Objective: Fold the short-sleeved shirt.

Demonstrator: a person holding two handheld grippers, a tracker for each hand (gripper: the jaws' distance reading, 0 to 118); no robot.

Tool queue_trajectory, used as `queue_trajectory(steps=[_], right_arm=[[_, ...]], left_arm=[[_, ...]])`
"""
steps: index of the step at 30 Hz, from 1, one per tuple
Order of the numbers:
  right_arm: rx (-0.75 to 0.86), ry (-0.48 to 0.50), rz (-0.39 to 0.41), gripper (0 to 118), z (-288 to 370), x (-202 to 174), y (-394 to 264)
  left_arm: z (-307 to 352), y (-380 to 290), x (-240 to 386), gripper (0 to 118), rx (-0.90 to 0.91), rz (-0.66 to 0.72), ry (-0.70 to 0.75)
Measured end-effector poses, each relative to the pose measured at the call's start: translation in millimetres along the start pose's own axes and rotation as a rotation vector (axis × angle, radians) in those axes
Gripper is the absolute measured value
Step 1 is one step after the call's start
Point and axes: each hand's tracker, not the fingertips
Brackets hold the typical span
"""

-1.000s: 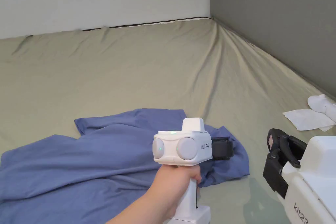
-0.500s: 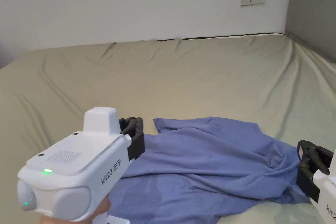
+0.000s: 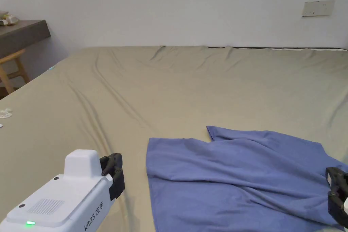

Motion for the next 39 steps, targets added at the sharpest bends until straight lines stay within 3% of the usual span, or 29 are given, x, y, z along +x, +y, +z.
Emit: queue_trajectory(steps=[4, 7, 12, 13, 14, 15, 16, 17, 19, 22, 24, 26, 27, 28, 29, 30, 31, 33, 39], right_arm=[[-0.022, 0.005, 0.001, 0, -2, -2, -1], [-0.062, 0.008, -0.05, 0, -1, 3, -1], [-0.091, -0.004, -0.095, 0, -1, 19, -3], [-0.121, -0.011, -0.122, 0, -3, 22, -5], [-0.159, -0.008, -0.151, 0, -6, 25, -7], [-0.136, -0.015, -0.138, 0, -9, 27, -7], [-0.159, -0.014, -0.157, 0, -11, 30, -9], [-0.173, -0.016, -0.16, 0, -14, 32, -12], [-0.202, -0.03, -0.147, 0, -19, 35, -17], [-0.247, -0.061, -0.134, 0, -21, 41, -25], [-0.259, -0.062, -0.213, 0, -19, 50, -27], [-0.26, -0.089, -0.221, 0, -16, 57, -26], [-0.264, -0.105, -0.219, 0, -16, 60, -27], [-0.27, -0.113, -0.216, 0, -16, 61, -27], [-0.278, -0.117, -0.22, 0, -16, 62, -28], [-0.287, -0.114, -0.237, 0, -16, 64, -28], [-0.291, -0.107, -0.255, 0, -17, 64, -28], [-0.299, -0.105, -0.257, 0, -18, 64, -28], [-0.302, -0.146, -0.268, 0, -13, 66, -25]], left_arm=[[-5, -2, 3, 0, -0.057, 0.009, -0.012], [-18, 7, 9, 0, -0.086, 0.015, -0.039], [-114, 32, 12, 7, -0.161, -0.016, -0.039], [-141, 36, 11, 17, -0.16, -0.009, -0.041], [-174, 39, 8, 38, -0.194, 0.009, -0.072], [-203, 39, 3, 71, -0.248, 0.033, -0.092], [-237, 38, -2, 88, -0.307, 0.063, -0.107], [-265, 36, -5, 95, -0.378, 0.086, -0.114], [-308, 28, -11, 94, -0.419, 0.14, -0.064], [-357, 7, -14, 92, -0.527, 0.094, -0.016], [-370, -13, -6, 74, -0.639, 0.073, -0.038], [-375, -27, 4, 70, -0.642, -0.006, -0.003], [-374, -25, 7, 66, -0.562, -0.053, -0.016], [-375, -24, 10, 58, -0.579, -0.07, 0.001], [-374, -22, 14, 42, -0.593, -0.045, 0.001], [-371, -22, 16, 11, -0.578, -0.034, -0.011], [-364, -20, 17, 4, -0.553, -0.044, -0.009], [-358, -22, 15, 2, -0.546, -0.072, 0.013], [-289, 3, 17, 1, -0.385, 0.045, -0.055]])
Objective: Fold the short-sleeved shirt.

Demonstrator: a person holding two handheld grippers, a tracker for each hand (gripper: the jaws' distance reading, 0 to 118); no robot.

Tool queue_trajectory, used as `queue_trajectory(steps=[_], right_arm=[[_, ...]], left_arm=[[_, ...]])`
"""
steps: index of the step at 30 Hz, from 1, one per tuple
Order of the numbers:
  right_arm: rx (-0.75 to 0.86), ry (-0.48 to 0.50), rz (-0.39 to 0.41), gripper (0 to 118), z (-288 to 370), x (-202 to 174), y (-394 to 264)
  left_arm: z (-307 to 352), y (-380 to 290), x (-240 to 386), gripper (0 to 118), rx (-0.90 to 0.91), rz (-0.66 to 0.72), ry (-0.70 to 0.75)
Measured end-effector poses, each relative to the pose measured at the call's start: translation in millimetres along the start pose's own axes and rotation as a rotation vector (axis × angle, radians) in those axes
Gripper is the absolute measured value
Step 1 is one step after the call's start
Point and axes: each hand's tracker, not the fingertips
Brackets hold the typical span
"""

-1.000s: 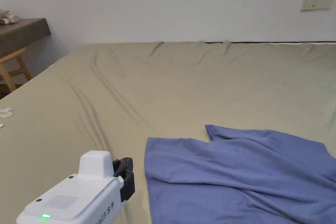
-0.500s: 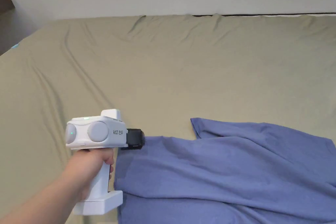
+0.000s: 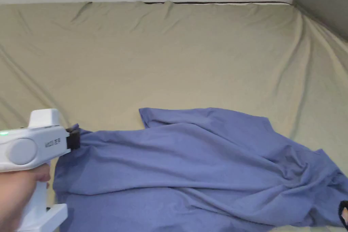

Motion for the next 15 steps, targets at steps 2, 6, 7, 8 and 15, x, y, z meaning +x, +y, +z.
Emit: queue_trajectory(steps=[2, 6, 7, 8, 15], right_arm=[[-0.01, -0.037, -0.002, 0, 3, 4, 4], [-0.071, -0.134, -0.164, 0, -12, 50, 6], [-0.09, -0.131, -0.205, 0, -18, 62, 4], [-0.1, -0.102, -0.179, 0, -28, 71, 5], [-0.312, -0.094, -0.066, 81, -130, 108, -3]], left_arm=[[26, 2, -2, 1, 0.059, -0.009, -0.014], [74, 12, -11, 1, 0.116, 0.046, -0.049], [81, 14, -16, 1, 0.109, 0.068, -0.059], [78, 17, -26, 1, 0.108, 0.09, -0.066], [86, 17, -36, 1, 0.1, 0.094, -0.036]])
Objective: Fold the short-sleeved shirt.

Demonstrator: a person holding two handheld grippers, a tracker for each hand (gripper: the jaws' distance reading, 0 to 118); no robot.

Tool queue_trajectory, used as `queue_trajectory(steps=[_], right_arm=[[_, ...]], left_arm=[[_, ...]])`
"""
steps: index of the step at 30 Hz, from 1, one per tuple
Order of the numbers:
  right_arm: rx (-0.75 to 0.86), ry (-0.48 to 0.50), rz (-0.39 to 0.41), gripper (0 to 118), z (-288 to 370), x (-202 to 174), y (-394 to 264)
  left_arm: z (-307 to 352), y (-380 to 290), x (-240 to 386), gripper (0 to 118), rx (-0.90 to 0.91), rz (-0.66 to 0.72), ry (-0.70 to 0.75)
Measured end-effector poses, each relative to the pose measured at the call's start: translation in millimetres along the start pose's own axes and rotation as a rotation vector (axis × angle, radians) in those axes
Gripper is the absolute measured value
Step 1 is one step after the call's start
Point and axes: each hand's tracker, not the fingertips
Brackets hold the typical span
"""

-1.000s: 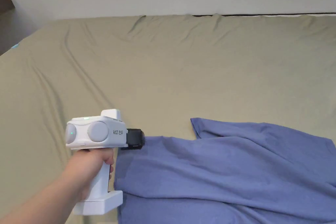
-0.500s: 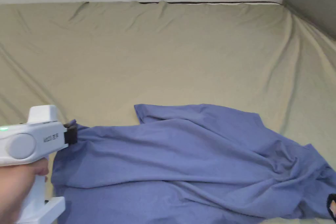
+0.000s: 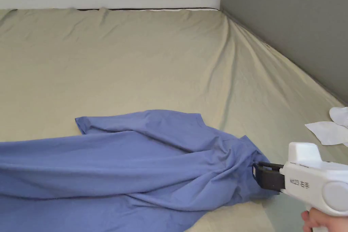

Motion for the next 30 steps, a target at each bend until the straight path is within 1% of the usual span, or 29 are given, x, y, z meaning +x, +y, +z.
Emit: queue_trajectory(steps=[1, 2, 3, 4, 5, 6, 8, 9, 10, 11, 13, 14, 16, 18, 22, 24, 25, 28, 30], right_arm=[[-0.031, -0.023, -0.007, 81, -14, 3, 0], [-0.067, -0.04, -0.014, 74, -28, 4, 0], [-0.104, -0.024, -0.017, 39, -38, 3, -1], [-0.116, 0.057, -0.032, 5, -39, 0, -5], [-0.095, 0.153, -0.04, 4, -37, -4, -9], [-0.067, 0.185, -0.005, 4, -32, -9, -12], [-0.051, 0.197, 0.105, 4, -23, -21, -16], [-0.044, 0.156, 0.131, 4, -19, -26, -19], [-0.03, 0.119, 0.139, 4, -16, -28, -19], [0.0, 0.089, 0.115, 4, -10, -27, -17], [0.079, 0.065, 0.02, 4, 6, -15, -9], [0.117, 0.056, -0.014, 4, 18, -9, -4], [0.176, 0.053, -0.015, 4, 47, -4, 9], [0.244, 0.073, -0.009, 4, 79, 1, 22], [0.392, 0.063, -0.006, 4, 134, 8, 45], [0.46, 0.073, -0.017, 4, 162, 10, 55], [0.498, 0.065, -0.014, 4, 173, 13, 63], [0.556, 0.082, -0.008, 4, 207, 14, 81], [0.615, 0.068, -0.004, 4, 228, 15, 92]], left_arm=[[-5, -2, -10, 1, -0.006, 0.006, -0.004], [-5, -3, -11, 1, -0.008, 0.001, -0.002], [-5, -4, -10, 1, -0.013, -0.01, 0.001], [-4, -5, -11, 1, -0.017, -0.019, 0.002], [-1, -8, -8, 1, -0.017, -0.029, 0.002], [4, -10, -6, 1, -0.021, -0.035, 0.0], [9, -9, -8, 1, -0.023, -0.045, 0.0], [17, -9, -3, 1, -0.019, -0.049, -0.001], [23, -8, -2, 1, -0.016, -0.051, -0.004], [30, -5, -1, 1, -0.007, -0.058, -0.001], [47, 4, -1, 1, 0.033, -0.05, -0.003], [61, 11, -1, 1, 0.05, -0.047, -0.002], [81, 25, -4, 0, 0.098, -0.067, 0.01], [106, 42, -8, 0, 0.127, -0.064, 0.01], [153, 70, -9, 0, 0.222, -0.071, 0.031], [176, 83, -12, 0, 0.254, -0.039, 0.021], [181, 90, -24, 0, 0.273, -0.024, 0.026], [204, 109, -30, 0, 0.326, -0.034, 0.057], [221, 124, -35, 0, 0.347, -0.019, 0.056]])
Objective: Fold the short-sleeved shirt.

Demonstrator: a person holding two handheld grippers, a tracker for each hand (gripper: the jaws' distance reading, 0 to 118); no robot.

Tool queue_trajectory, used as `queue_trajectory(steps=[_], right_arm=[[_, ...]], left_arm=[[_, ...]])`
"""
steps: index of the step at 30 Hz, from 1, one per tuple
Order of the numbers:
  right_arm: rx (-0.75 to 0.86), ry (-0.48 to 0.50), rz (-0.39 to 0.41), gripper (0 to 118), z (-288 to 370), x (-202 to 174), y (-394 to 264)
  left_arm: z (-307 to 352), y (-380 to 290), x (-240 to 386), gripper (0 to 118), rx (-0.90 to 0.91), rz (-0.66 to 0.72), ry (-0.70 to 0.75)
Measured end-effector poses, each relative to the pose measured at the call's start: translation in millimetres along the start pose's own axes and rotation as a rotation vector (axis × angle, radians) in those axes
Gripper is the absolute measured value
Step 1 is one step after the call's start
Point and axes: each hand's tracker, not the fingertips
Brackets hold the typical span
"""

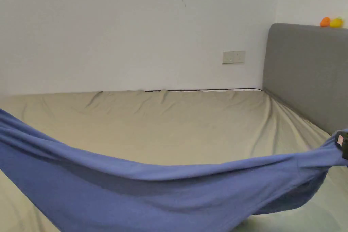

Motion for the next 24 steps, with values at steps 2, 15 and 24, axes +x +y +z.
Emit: queue_trajectory(steps=[2, 15, 24], right_arm=[[0.03, 0.0, -0.01, 4, 7, 2, 22], [0.197, -0.083, 0.085, 4, -48, -22, 163], [0.288, -0.166, 0.108, 4, -141, -53, 241]], left_arm=[[9, 22, -3, 0, 0.031, 0.011, 0.008], [-41, 133, 25, 0, 0.141, -0.036, 0.099], [-130, 176, 56, 0, 0.166, -0.052, 0.144]])
